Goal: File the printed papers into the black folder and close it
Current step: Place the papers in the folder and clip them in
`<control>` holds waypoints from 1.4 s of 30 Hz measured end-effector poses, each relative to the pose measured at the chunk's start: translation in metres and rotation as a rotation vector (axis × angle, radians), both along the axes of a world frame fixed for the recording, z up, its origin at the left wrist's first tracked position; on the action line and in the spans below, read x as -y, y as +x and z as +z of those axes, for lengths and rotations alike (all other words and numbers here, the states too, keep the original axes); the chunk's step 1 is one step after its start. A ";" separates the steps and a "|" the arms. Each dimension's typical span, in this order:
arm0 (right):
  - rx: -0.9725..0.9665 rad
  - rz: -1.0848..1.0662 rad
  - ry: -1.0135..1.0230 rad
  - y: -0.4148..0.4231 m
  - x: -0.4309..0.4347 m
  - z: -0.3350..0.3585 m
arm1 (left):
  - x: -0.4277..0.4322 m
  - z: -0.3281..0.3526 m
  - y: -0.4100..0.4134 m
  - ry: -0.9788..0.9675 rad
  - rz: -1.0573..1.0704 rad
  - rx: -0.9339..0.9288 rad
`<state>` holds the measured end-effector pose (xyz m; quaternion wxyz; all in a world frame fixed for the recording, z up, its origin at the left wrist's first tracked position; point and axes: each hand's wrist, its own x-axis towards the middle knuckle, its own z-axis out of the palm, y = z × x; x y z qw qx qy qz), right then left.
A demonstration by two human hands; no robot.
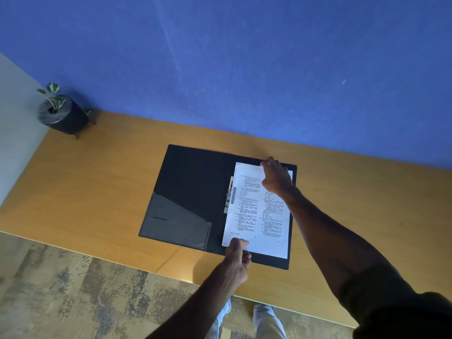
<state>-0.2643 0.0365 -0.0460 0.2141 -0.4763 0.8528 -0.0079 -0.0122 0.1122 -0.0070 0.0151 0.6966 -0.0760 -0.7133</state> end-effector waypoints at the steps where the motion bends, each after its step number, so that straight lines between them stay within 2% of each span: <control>1: -0.002 0.001 -0.002 0.000 0.000 0.000 | 0.001 0.000 -0.001 0.001 0.007 -0.003; 8: 0.008 -0.004 -0.005 0.000 0.001 0.003 | 0.002 0.006 0.000 0.025 0.077 -0.008; 13: 0.001 -0.012 -0.042 0.004 -0.004 0.001 | 0.000 0.004 0.005 0.023 0.046 -0.026; 19: -0.074 -0.111 -0.322 0.021 -0.027 -0.010 | -0.004 0.001 0.028 0.012 -0.027 0.013; 21: -0.060 -0.137 -0.373 0.034 -0.037 -0.012 | -0.002 -0.001 0.034 -0.086 -0.080 0.046; 25: -0.041 -0.161 -0.423 0.070 -0.060 -0.014 | 0.009 -0.006 0.042 -0.523 -0.250 0.206; 28: -0.030 -0.144 -0.409 0.098 -0.078 -0.019 | 0.030 0.001 0.035 -0.779 -0.362 0.126; 31: 0.009 -0.170 -0.370 0.113 -0.089 -0.025 | 0.062 -0.010 0.022 -1.006 -0.615 0.123; 36: 0.112 -0.164 -0.310 0.118 -0.099 -0.038 | 0.105 -0.025 0.001 -1.210 -0.999 0.154; 42: 0.106 -0.068 -0.203 0.112 -0.100 -0.039 | 0.144 -0.041 -0.006 -1.356 -1.167 0.161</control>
